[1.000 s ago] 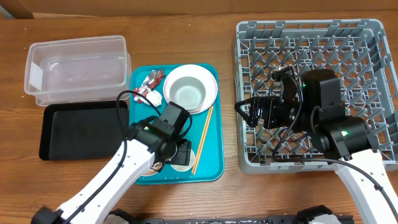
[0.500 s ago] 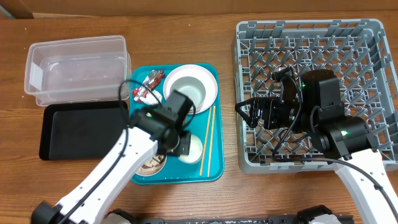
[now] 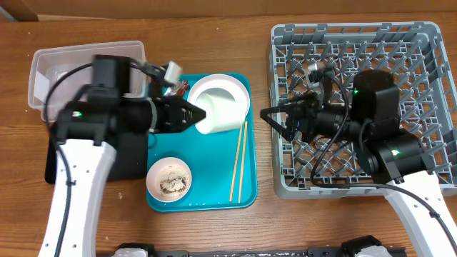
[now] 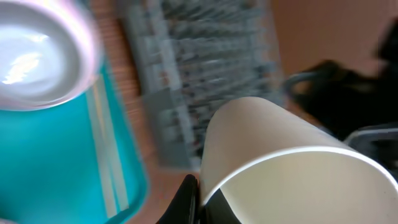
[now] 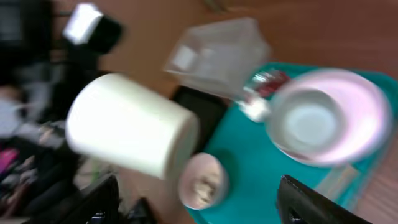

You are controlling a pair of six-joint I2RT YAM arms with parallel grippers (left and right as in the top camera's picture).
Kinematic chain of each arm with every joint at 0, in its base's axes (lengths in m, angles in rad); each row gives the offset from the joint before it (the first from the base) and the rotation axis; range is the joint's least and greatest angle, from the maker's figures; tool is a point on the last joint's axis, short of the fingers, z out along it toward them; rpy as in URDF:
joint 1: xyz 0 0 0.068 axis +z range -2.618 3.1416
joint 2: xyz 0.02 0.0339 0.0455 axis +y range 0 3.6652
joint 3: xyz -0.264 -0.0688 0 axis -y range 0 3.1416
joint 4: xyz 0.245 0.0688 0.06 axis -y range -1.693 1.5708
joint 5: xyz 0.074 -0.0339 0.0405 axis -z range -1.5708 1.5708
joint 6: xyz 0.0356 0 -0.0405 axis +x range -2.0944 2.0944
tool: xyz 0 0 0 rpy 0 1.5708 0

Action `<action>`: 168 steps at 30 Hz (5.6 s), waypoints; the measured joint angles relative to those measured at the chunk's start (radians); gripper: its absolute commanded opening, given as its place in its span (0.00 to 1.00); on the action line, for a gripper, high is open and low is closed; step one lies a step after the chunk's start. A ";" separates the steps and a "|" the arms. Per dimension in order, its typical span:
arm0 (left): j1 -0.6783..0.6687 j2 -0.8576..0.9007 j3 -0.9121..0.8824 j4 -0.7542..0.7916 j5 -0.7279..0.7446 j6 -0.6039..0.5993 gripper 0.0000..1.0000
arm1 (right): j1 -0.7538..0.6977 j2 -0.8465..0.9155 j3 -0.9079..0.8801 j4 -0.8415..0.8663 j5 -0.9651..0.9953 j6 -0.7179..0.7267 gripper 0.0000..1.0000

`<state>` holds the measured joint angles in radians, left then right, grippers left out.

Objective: Sort waste into correct bins and load items into the dishwasher
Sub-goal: 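Hand the white cup from the left gripper to the right gripper, then lower the cup into the dish rack with the right gripper and release, then reach the right gripper to the white bowl and grasp its rim, then carry the white bowl into the rack's back area with the right gripper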

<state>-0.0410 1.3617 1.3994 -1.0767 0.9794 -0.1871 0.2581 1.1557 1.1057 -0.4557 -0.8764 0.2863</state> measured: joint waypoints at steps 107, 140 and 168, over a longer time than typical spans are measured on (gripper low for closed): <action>-0.072 -0.050 0.598 -0.505 -0.796 0.002 1.00 | 0.380 0.380 0.120 -0.143 0.613 0.156 0.84; -0.072 -0.109 0.648 -0.525 -0.883 -0.001 1.00 | 0.330 0.949 0.414 -0.163 0.817 0.254 0.04; -0.072 -0.008 0.648 -0.525 -0.887 -0.001 1.00 | -0.181 0.362 0.336 -0.641 1.563 0.370 0.04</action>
<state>-0.1131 1.3540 2.0476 -1.6016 0.0925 -0.1883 0.0772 1.5177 1.4414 -1.0966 0.6868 0.6563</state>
